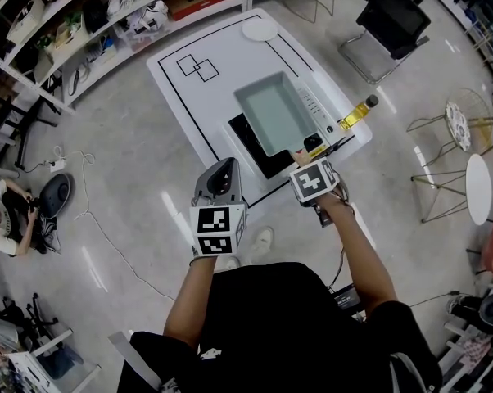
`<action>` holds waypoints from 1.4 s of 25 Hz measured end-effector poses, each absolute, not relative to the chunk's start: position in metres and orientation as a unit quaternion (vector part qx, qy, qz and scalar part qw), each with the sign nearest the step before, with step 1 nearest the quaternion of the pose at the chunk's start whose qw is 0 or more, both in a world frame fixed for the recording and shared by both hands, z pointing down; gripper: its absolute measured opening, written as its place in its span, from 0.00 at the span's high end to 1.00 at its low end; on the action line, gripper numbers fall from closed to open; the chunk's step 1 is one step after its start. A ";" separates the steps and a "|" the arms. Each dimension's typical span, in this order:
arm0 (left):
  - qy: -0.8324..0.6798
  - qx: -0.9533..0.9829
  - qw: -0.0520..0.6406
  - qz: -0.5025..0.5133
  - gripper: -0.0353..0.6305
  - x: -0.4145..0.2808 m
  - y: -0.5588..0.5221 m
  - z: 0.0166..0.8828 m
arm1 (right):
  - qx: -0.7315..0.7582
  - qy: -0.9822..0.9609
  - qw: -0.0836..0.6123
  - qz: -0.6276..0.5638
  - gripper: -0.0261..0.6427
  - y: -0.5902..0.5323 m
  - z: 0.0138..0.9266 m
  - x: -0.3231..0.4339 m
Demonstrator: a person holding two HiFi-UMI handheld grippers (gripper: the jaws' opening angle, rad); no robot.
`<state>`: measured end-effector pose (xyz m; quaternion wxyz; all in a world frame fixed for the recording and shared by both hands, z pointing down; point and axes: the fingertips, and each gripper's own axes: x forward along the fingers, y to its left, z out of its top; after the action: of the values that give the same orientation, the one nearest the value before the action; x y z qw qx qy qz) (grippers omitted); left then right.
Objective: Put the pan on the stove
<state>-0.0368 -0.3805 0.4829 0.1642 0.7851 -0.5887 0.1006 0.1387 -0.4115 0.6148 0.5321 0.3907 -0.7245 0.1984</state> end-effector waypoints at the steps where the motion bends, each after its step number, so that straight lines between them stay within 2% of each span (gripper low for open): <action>1: -0.589 0.784 0.165 0.101 0.93 -0.038 -0.381 0.483 | 0.391 -0.720 0.537 0.201 0.88 -0.410 0.617 0.141; 21: -0.583 0.788 0.169 0.104 0.93 -0.042 -0.386 0.492 | 0.364 -0.698 0.580 0.210 0.88 -0.399 0.640 0.153; 35: -0.580 0.789 0.176 0.101 0.93 -0.040 -0.390 0.493 | 0.347 -0.706 0.583 0.202 0.88 -0.400 0.640 0.152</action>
<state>-0.0399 -0.3900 0.4932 0.1758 0.7890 -0.5799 0.1013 0.1522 -0.4004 0.6402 0.5835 0.3470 -0.7059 0.2022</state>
